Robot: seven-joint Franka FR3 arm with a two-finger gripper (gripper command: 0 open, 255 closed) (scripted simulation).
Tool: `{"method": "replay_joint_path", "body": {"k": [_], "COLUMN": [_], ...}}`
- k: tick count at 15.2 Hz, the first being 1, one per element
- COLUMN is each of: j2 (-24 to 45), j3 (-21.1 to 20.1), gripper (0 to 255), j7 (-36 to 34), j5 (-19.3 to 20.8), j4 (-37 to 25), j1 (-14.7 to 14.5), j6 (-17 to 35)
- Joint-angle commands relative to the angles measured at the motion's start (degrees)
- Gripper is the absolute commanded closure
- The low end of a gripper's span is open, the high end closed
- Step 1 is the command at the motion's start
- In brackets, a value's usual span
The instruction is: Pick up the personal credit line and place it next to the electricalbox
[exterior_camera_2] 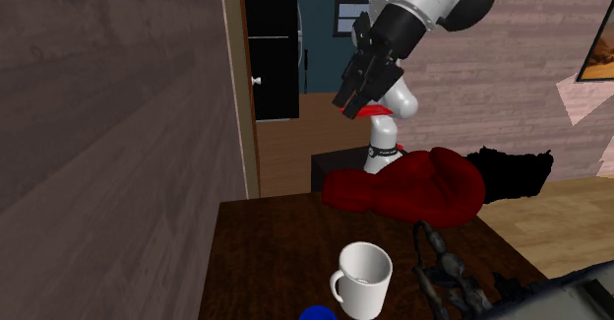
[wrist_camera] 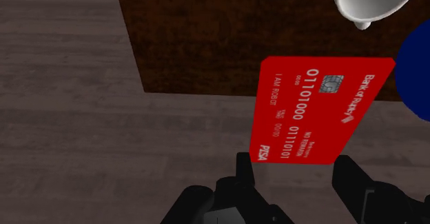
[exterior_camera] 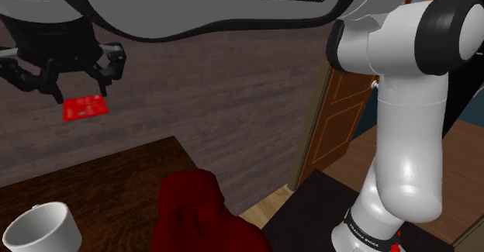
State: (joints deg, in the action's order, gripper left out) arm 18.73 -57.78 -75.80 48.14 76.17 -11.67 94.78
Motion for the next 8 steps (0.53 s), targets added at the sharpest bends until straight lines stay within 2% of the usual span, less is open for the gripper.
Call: {"method": "replay_joint_path", "body": {"k": [1, 3, 8], "j2": [3.3, 6.3, 4.9], "j3": [0.7, 1.5, 1.0], "gripper": [255, 255, 255], "j7": [-1.8, -3.3, -5.5], "j5": [3.1, 5.7, 4.5], "j4": [-4.4, -8.5, -2.6], "j1": [-5.4, -10.9, -8.0], "j6": [-3.6, -6.7, -2.8]}}
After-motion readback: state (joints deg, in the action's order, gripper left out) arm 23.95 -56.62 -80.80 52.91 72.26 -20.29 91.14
